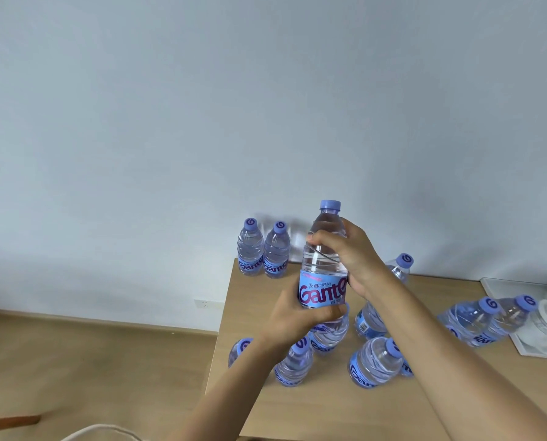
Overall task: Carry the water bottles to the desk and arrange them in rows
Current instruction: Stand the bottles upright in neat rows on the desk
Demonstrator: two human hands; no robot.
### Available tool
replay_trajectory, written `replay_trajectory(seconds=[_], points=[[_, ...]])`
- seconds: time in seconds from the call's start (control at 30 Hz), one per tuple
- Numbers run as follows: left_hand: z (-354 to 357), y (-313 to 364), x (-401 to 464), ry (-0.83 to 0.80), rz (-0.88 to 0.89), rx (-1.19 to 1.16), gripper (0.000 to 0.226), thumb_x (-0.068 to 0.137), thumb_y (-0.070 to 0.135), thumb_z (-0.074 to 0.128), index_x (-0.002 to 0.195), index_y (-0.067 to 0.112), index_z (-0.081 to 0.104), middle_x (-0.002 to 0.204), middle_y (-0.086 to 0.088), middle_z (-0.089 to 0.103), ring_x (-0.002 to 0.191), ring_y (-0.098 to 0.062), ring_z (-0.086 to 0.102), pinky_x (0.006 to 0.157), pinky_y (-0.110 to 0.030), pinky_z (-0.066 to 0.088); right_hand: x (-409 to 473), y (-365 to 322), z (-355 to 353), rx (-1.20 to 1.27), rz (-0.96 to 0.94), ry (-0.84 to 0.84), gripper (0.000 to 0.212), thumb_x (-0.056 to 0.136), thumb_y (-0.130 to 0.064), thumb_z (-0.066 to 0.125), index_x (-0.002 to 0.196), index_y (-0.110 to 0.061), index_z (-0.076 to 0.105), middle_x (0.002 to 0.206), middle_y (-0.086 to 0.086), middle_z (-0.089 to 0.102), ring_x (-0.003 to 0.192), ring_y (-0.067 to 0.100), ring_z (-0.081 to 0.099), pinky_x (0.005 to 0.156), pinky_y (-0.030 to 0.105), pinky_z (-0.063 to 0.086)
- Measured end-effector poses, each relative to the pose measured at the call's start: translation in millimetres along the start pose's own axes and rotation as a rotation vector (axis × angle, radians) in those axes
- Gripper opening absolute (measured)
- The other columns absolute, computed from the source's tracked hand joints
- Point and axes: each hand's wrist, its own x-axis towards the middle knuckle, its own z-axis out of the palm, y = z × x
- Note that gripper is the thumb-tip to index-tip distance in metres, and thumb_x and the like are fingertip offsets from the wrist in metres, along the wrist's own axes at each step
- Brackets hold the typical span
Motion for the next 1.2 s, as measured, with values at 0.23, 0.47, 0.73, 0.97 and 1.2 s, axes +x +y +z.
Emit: replay_trajectory(seconds=[0.23,0.47,0.73,0.97,1.2], points=[[-7,2,7,-0.070,-0.008,0.016,0.039,0.072,0.005,0.081,0.106,0.014,0.064,0.091,-0.004,0.073,0.081,-0.013,0.070,0.069,-0.022,0.055,2,5,-3,0.023,-0.006,0.018,0.030,0.060,-0.022,0.079,0.084,-0.019,0.063,0.075,-0.004,0.068,0.069,0.015,0.066,0.066,0.031,0.053],[-20,4,26,-0.100,-0.012,0.044,0.051,0.072,0.014,0.083,0.117,0.014,0.059,0.103,-0.008,0.072,0.091,-0.015,0.070,0.077,-0.022,0.054,20,-5,-2,0.060,-0.027,-0.067,0.020,0.077,-0.036,0.071,0.087,-0.022,0.063,0.077,-0.007,0.066,0.074,0.012,0.065,0.069,0.028,0.051],[-38,-10,65,-0.100,-0.063,0.129,0.051,0.073,0.009,0.084,0.115,0.019,0.058,0.096,0.000,0.074,0.086,-0.012,0.071,0.071,-0.018,0.053,48,12,-9,-0.108,-0.052,-0.043,0.007,0.092,-0.025,0.067,0.096,-0.021,0.063,0.087,-0.013,0.070,0.082,0.003,0.068,0.071,0.017,0.049],[-58,-45,101,-0.032,-0.110,0.235,0.062,0.068,-0.003,0.083,0.119,0.016,0.054,0.101,-0.006,0.071,0.084,-0.007,0.068,0.068,-0.019,0.053,68,46,-17,-0.338,0.010,-0.154,0.021,0.093,-0.022,0.068,0.112,-0.015,0.061,0.099,-0.007,0.070,0.091,0.002,0.066,0.082,0.018,0.050],[-69,-86,129,-0.012,-0.174,0.274,0.081,0.063,-0.013,0.082,0.128,0.020,0.047,0.109,0.007,0.065,0.087,0.006,0.065,0.067,-0.013,0.051,84,86,-25,-0.347,0.140,-0.160,0.021,0.089,-0.022,0.072,0.107,-0.026,0.064,0.094,-0.018,0.071,0.089,-0.009,0.064,0.075,0.009,0.046]])
